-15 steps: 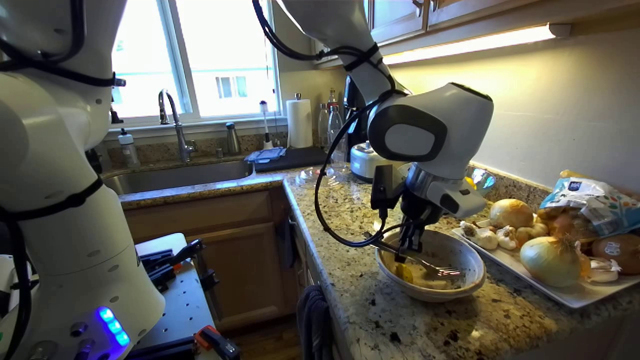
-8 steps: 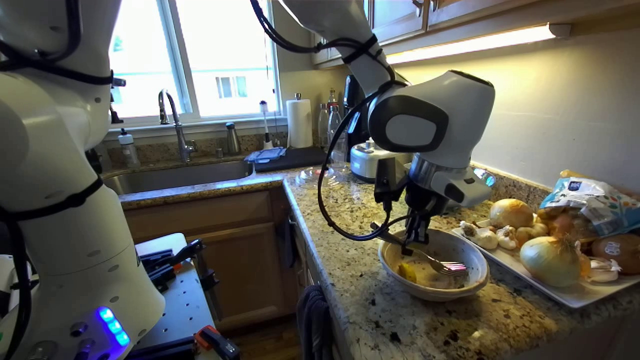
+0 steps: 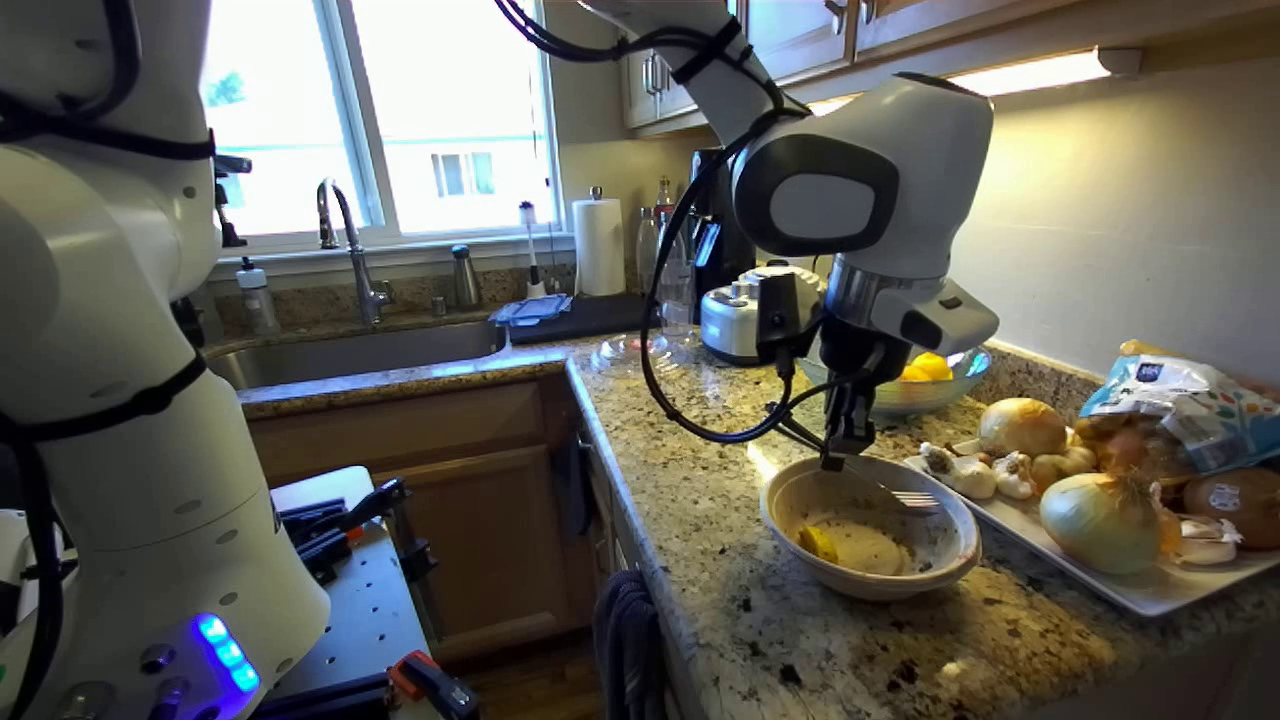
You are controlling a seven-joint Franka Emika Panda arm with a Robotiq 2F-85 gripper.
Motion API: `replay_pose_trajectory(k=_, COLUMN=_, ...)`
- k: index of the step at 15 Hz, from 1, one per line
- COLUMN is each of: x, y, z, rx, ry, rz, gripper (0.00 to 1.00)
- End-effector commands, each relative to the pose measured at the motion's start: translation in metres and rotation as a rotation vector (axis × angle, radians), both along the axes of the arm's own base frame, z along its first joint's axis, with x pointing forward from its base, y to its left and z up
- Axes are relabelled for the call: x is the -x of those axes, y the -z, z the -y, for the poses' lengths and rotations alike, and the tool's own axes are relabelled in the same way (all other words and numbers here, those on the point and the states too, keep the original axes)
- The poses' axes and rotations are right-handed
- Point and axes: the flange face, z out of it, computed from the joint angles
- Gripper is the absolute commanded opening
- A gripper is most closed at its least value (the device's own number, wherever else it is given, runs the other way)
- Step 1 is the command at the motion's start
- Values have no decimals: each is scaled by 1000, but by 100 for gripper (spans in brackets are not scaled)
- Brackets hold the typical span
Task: Pick up the folks from the bowls and put them on the countertop. Separate the bowls and place the top bowl on the countertop.
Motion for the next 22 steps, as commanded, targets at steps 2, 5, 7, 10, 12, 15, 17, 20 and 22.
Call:
replay_pose_trajectory(k=2, x=13, y=-27, z=-9, rx=41, ry=-17, rz=41, gripper=8)
replay_pose_trajectory(k=5, x=15, y=-48, z=-22, rx=52, ry=-56, rz=59, gripper=8)
replay_pose_trajectory(k=7, x=18, y=-66, z=-35, rx=65, ry=-94, rz=64, gripper=8)
replay_pose_trajectory(k=10, x=18, y=-92, z=-64, rx=107, ry=-178, rz=82, gripper=8)
replay_pose_trajectory(k=12, x=14, y=-105, z=-92, rx=143, ry=-244, rz=100, gripper=8)
replay_pose_trajectory(k=15, x=2, y=-112, z=-139, rx=173, ry=-350, rz=125, gripper=8)
replay_pose_trajectory(k=17, x=-6, y=-108, z=-172, rx=173, ry=-408, rz=137, gripper=8)
replay_pose_trajectory(k=20, x=-17, y=-94, z=-212, rx=167, ry=-444, rz=169, gripper=8)
replay_pose_trajectory(k=22, x=-22, y=-80, z=-234, rx=167, ry=-441, rz=193, gripper=8)
